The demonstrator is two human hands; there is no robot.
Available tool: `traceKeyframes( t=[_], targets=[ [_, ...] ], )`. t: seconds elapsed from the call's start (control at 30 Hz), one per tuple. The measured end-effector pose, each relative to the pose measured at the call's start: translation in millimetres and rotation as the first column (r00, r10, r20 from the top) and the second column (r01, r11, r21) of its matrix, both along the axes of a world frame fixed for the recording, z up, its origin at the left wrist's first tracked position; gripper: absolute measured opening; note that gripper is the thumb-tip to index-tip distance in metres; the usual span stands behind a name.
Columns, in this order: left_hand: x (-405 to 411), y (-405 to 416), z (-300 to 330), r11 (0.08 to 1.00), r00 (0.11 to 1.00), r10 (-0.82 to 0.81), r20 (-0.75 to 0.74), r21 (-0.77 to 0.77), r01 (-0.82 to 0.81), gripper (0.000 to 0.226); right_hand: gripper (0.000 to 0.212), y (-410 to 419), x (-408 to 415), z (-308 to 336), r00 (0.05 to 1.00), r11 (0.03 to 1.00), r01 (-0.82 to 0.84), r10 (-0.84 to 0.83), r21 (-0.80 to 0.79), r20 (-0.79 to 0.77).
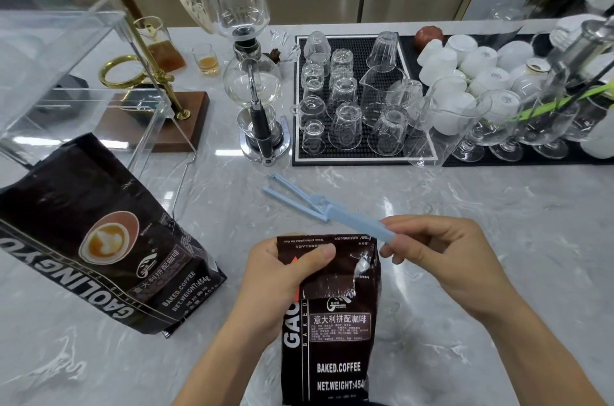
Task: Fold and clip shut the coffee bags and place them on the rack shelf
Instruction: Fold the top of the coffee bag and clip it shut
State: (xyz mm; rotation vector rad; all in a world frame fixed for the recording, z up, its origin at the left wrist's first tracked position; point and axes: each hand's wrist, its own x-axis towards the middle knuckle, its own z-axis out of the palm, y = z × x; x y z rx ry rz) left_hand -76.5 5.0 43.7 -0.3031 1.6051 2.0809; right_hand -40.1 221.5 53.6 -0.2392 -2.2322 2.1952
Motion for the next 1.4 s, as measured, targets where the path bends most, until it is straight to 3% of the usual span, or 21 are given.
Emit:
traceKeyframes(
  t=[0.2, 0.73, 1.13, 1.3, 1.4],
  targets=[
    [4.6, -0.5, -1.2, 0.999, 0.998, -0.044, -0.055, 0.004, 0.044, 0.028, 0.017, -7.3, -4.0, 10.7, 0.992, 0.991, -0.115, 0.111, 0.069, 0.051],
    [10.5, -3.6, -1.0, 0.998, 0.987, -0.064, -0.146, -0.002, 0.065, 0.023, 0.04, -21.1, 4.5, 13.1, 0.98, 0.986, -0.168, 0.169, -0.011, 0.102],
    [12.0, -9.7, -10.3, 0.997, 0.998, -0.064, -0.013, 0.044, 0.065, 0.051, 0.045, -26.6, 2.8, 15.1, 0.967, 0.973, -0.229, 0.231, -0.029, 0.107],
    [13.9, -10.9, -12.2, 0.995, 0.997, -0.078, 0.015, 0.069, 0.076, 0.029, 0.042, -29.3, 1.4, 13.5, 0.962, 0.969, -0.245, 0.248, -0.036, 0.116],
    [13.9, -12.1, -13.1, 0.992, 0.995, -0.099, 0.013, 0.085, 0.098, 0.04, 0.04, -31.2, 0.2, 12.9, 0.958, 0.966, -0.257, 0.258, -0.025, 0.128]
  ],
)
